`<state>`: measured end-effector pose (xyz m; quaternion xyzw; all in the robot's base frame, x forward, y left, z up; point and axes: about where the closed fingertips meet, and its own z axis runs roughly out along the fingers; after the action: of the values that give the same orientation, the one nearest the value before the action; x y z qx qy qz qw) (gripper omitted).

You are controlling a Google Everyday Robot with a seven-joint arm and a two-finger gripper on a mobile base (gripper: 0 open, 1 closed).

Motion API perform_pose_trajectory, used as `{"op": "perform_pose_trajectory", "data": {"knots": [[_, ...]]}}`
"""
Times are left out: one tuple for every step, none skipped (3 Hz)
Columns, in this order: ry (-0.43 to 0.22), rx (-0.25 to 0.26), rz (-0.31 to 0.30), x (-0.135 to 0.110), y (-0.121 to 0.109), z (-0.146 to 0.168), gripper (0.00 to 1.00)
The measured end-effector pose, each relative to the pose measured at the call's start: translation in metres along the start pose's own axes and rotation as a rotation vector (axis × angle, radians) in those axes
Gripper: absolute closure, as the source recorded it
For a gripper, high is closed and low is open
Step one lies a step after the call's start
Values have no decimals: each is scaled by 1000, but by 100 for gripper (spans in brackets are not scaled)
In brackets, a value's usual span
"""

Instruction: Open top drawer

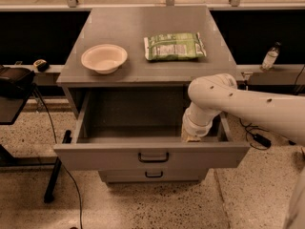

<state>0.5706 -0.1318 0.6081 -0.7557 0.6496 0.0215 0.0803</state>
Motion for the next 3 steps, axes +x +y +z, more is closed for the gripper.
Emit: {"op": "perform_pose_trajectory", "data": {"knots": [[3, -24, -6, 1, 5, 0, 100], [-40, -139, -41, 0, 35, -9, 100], [-40, -139, -41, 0, 34, -9, 100]]}}
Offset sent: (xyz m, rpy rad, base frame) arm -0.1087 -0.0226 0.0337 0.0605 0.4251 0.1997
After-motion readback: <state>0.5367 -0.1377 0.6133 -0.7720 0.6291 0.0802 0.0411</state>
